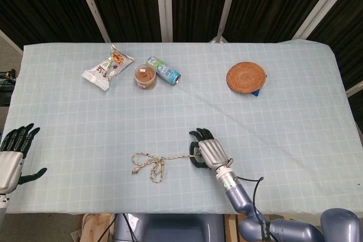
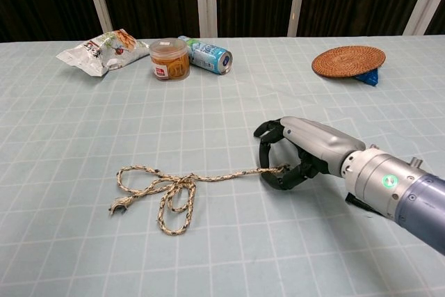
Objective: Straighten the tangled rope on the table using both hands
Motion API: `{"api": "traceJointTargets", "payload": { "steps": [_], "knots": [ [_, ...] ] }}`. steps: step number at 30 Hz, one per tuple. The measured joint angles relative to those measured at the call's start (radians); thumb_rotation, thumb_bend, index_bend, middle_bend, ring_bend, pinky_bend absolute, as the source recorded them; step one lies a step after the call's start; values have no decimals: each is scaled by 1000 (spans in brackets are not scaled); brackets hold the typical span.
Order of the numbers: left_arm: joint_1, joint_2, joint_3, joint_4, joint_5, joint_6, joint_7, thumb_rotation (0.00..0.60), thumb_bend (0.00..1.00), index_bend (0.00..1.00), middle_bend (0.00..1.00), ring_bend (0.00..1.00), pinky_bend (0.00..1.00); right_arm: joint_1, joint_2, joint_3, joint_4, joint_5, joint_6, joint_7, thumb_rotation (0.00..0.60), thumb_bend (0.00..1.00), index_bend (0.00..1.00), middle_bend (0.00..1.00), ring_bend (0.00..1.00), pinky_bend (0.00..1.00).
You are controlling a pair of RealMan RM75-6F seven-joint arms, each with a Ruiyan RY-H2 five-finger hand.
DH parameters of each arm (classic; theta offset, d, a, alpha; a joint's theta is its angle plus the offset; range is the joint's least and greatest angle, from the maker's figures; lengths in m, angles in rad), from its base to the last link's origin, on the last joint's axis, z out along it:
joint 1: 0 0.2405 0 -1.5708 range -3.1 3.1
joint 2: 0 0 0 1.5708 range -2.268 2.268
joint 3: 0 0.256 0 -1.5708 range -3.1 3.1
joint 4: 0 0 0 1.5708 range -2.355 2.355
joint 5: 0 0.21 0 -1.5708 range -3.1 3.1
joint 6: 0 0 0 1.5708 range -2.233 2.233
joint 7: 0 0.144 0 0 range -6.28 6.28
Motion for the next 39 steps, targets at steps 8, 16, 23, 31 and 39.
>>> {"api": "traceJointTargets", "payload": {
  "steps": [8,16,23,31,39],
  "knots": [
    [-2,-2,6,-4,8,-4,16,600,72,0,0,0,0,-20,61,-2,-58,-8,30,-3,600,472,643,179,0,0],
    [-16,-7,12,-36,8,-38,47,600,140,53,0,0,0,-55,159,-16,-143,-28,63,8,600,473,650,179,0,0],
    [-63,-16,4,-130,-28,-129,124,600,234,234,11,0,0,-81,214,-41,-196,-48,77,26,600,472,653,179,0,0],
    [-155,-87,-42,-198,-103,-241,270,600,276,348,62,0,0,-88,226,-42,-214,-35,83,20,600,472,653,179,0,0],
    [-258,-166,-85,-231,-158,-335,378,600,304,390,66,0,0,-92,236,-31,-220,-12,88,16,600,473,653,180,0,0]
  ]
}}
